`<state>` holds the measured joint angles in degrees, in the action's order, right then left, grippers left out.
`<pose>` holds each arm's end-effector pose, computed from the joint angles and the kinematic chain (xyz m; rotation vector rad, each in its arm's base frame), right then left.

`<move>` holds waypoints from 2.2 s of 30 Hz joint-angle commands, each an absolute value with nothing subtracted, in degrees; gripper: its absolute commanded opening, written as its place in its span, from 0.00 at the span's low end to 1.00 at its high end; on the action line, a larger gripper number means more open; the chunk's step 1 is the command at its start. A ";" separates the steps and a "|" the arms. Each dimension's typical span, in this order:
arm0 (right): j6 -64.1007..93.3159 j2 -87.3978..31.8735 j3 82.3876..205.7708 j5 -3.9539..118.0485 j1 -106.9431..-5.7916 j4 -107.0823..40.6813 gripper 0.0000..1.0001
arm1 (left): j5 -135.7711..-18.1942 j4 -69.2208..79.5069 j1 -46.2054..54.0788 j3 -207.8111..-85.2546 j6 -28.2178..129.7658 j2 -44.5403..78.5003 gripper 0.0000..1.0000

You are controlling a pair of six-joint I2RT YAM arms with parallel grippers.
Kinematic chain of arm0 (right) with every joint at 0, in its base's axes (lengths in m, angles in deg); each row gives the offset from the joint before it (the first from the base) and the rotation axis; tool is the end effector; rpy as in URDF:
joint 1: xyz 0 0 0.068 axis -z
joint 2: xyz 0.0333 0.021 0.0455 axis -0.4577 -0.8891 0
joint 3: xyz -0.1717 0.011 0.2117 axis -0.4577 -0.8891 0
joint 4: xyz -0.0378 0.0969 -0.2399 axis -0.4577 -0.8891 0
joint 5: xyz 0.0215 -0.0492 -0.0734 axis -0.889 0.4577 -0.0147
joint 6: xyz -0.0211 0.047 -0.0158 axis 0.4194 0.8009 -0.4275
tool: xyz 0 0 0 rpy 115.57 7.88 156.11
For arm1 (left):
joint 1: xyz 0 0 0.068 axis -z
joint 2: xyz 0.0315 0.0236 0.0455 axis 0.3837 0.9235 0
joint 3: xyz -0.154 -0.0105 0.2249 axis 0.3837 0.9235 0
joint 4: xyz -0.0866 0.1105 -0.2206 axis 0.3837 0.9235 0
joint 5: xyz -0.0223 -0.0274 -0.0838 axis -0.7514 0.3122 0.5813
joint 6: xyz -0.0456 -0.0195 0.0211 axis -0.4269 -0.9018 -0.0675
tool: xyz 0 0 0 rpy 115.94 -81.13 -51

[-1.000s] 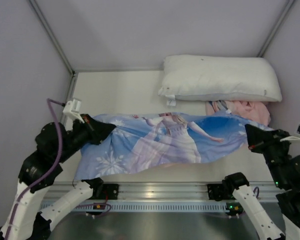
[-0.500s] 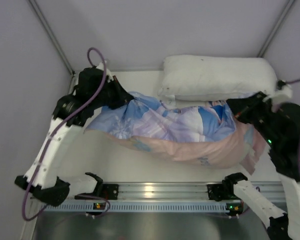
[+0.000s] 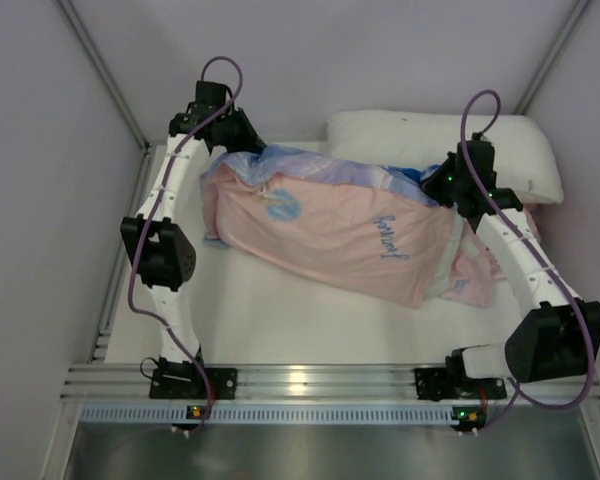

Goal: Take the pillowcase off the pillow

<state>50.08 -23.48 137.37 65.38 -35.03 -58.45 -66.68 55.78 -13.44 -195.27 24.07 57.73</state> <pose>0.2990 0.0405 0.3356 0.6594 2.0994 0.4861 0.4460 -0.0830 0.3560 -0.4450 2.3801 -0.7758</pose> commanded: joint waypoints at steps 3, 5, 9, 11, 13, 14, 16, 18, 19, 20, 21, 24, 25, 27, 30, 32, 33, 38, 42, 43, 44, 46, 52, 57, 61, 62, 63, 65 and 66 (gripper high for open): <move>46.12 -28.50 138.23 69.79 -29.44 -59.50 0.00 | -77.94 56.73 -15.97 -205.32 29.56 61.64 0.63; 46.03 -28.86 135.61 69.61 -28.47 -58.36 0.00 | -81.18 56.64 -15.88 -205.85 31.32 57.97 0.66; 47.60 -27.29 129.19 66.81 -28.47 -53.09 0.00 | -87.50 51.91 -12.65 -200.24 35.89 45.05 0.69; 48.57 -26.23 126.56 65.04 -28.99 -51.34 0.00 | -87.88 49.71 -11.32 -194.99 36.42 36.55 0.70; 49.62 -23.94 125.14 64.95 -30.05 -50.71 0.00 | -84.56 49.61 -9.74 -189.88 35.12 31.25 0.70; 50.93 -22.89 123.57 65.04 -31.88 -50.19 0.00 | -82.02 49.61 -9.03 -186.55 32.67 26.18 0.68; 53.57 -20.34 121.55 63.21 -35.56 -48.96 0.00 | -78.58 48.47 -5.44 -174.16 30.90 21.23 0.65; 55.07 -18.41 120.39 62.93 -38.39 -47.90 0.00 | -82.76 44.61 2.46 -160.93 30.98 12.88 0.64; 56.56 -18.14 120.04 63.97 -41.53 -47.64 0.00 | -82.35 43.82 4.05 -157.28 30.54 10.77 0.64; 57.18 -17.61 119.17 64.42 -43.05 -47.29 0.00 | -81.04 43.03 5.20 -154.20 29.41 6.92 0.64; 57.80 -16.83 118.64 66.08 -44.54 -46.67 0.00 | -79.89 41.97 7.04 -151.56 28.52 4.96 0.64; 60.17 -17.34 117.40 65.05 -48.94 -42.72 0.00 | -75.41 38.98 11.17 -142.41 27.11 0.20 0.65; 60.26 -17.95 118.10 62.95 -50.69 -40.62 0.00 | -75.40 39.06 12.14 -140.83 27.20 -0.15 0.64; 59.48 -21.63 120.38 59.44 -52.28 -40.16 0.00 | -78.11 39.15 14.95 -139.06 26.76 -1.12 0.64; 56.76 -23.41 123.72 58.71 -54.13 -40.51 0.03 | -77.60 39.15 16.19 -136.94 25.27 -1.30 0.64; 53.68 -22.19 124.34 59.76 -53.96 -42.17 0.32 | -78.82 39.15 18.55 -136.16 24.39 -1.30 0.64; 52.11 -21.48 124.69 61.33 -53.96 -43.40 0.44 | -79.70 39.15 19.70 -135.89 24.21 -1.38 0.64; 42.43 -13.86 124.79 74.49 -53.87 -55.51 0.92 | -87.24 39.24 30.48 -134.48 20.96 0.45 0.63; 41.01 -4.62 120.75 78.92 -53.78 -60.80 0.99 | -97.53 41.78 38.60 -137.10 20.25 5.90 0.63; 41.10 -2.60 119.09 79.19 -53.78 -61.77 0.99 | -100.42 42.40 39.57 -137.73 20.25 8.08 0.63; 41.19 1.34 118.46 79.36 -53.78 -63.00 0.99 | -102.45 43.01 41.14 -138.25 19.99 8.72 0.63; 41.80 7.31 117.23 79.89 -53.78 -67.04 1.00 | -105.71 44.25 42.38 -139.31 20.07 10.12 0.64; 46.55 22.26 113.72 70.07 -53.78 -72.68 0.99 | -110.90 45.74 45.63 -139.93 18.94 10.66 0.66; 50.50 28.00 106.44 54.16 -53.78 -72.60 0.99 | -112.58 45.65 49.94 -140.02 17.71 11.79 0.66; 51.47 31.16 101.41 47.30 -53.78 -72.33 0.95 | -114.07 46.35 55.03 -140.98 16.13 13.99 0.66; 51.82 31.87 100.62 45.63 -53.78 -72.24 0.93 | -114.42 46.53 55.74 -141.16 15.43 14.34 0.66; 52.61 32.66 99.31 44.75 -53.87 -72.33 0.91 | -114.95 46.53 56.36 -141.16 14.99 14.70 0.66; 53.40 35.03 98.24 41.42 -53.87 -71.89 0.90 | -115.21 47.14 58.03 -141.34 14.28 16.01 0.66; 53.84 35.82 97.72 40.35 -53.96 -72.33 0.89 | -115.91 47.76 58.55 -141.68 13.49 17.15 0.66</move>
